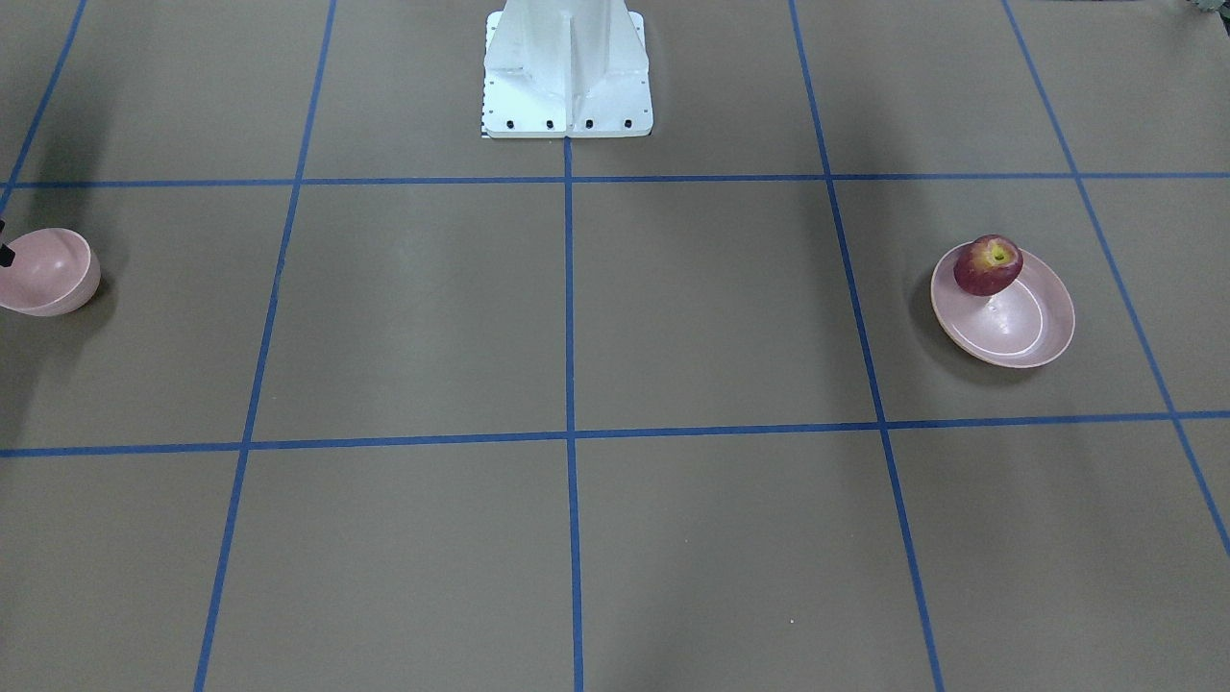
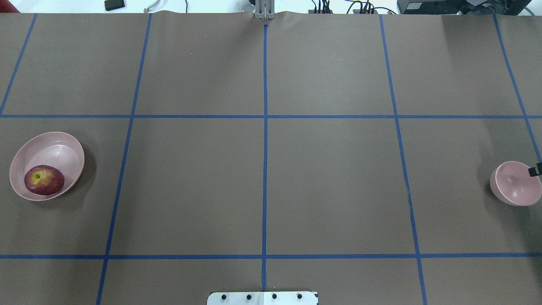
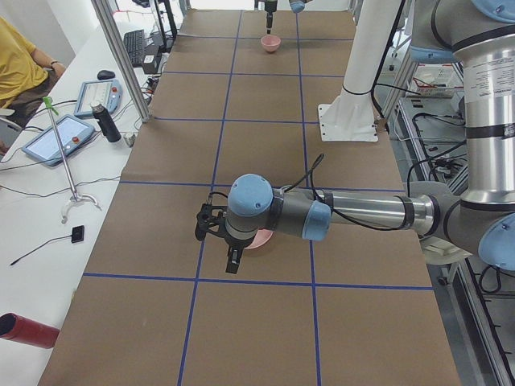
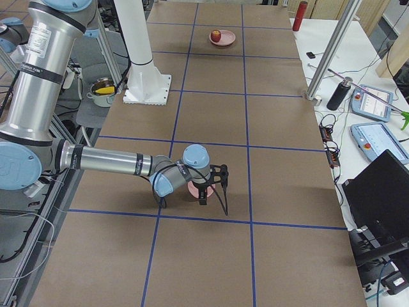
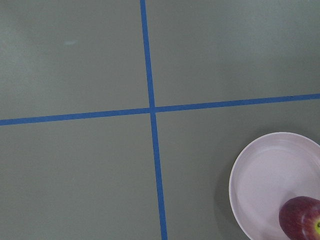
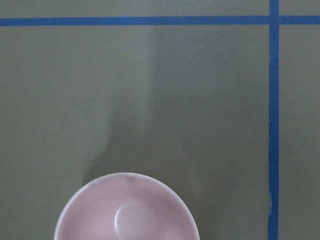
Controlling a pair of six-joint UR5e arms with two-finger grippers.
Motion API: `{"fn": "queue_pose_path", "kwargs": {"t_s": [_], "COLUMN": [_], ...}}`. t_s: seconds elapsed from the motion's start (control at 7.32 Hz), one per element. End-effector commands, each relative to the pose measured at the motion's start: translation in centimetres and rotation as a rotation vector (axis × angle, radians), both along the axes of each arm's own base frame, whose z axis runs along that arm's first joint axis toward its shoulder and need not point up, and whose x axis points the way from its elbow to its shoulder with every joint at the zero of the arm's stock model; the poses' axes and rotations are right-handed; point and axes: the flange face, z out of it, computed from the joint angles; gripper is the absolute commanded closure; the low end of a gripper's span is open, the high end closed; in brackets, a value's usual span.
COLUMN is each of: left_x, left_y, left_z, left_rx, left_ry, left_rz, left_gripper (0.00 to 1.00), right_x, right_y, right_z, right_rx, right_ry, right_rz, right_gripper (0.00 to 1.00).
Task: Move apple from plate to bowl
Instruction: 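Reach the right gripper to the small pink bowl rim and grasp it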
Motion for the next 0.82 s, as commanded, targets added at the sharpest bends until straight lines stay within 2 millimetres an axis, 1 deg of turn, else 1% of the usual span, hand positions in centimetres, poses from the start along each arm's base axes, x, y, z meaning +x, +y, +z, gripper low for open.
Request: {"fn": "queue_pose_path", "kwargs": {"t_s": [0.0,0.14,0.27,0.55,0.68], "left_x": [0.0,0.0,0.0,0.0,0.0], "left_y": [0.0,0.0,0.0,0.0,0.0], "left_z": [0.0,0.0,0.0,0.0,0.0], "left_rx": [0.000,0.001,0.002,0.004,0.003], "left_ry": [0.000,0.000,-0.002,-0.002,-0.002], "left_rz": [0.000,0.001,0.002,0.002,0.001], "left_gripper": [0.02,0.02,0.02,0.02,0.02], "right_x": [-0.8,-1.2,-1.4,-1.9,-2.4], "right_y": [0.8,0.6,0.5,-0.1,-0.5], "right_z": [2.5,2.4,2.0,0.5,-1.6], "right_rx": [0.022,0.023,0.025,0.042,0.051], "right_ry": [0.005,0.003,-0.009,-0.042,-0.080], "right_rz": [-0.019,-0.026,-0.029,-0.044,-0.056], "right_gripper": [0.39,0.67,1.00,1.00,1.00]}}
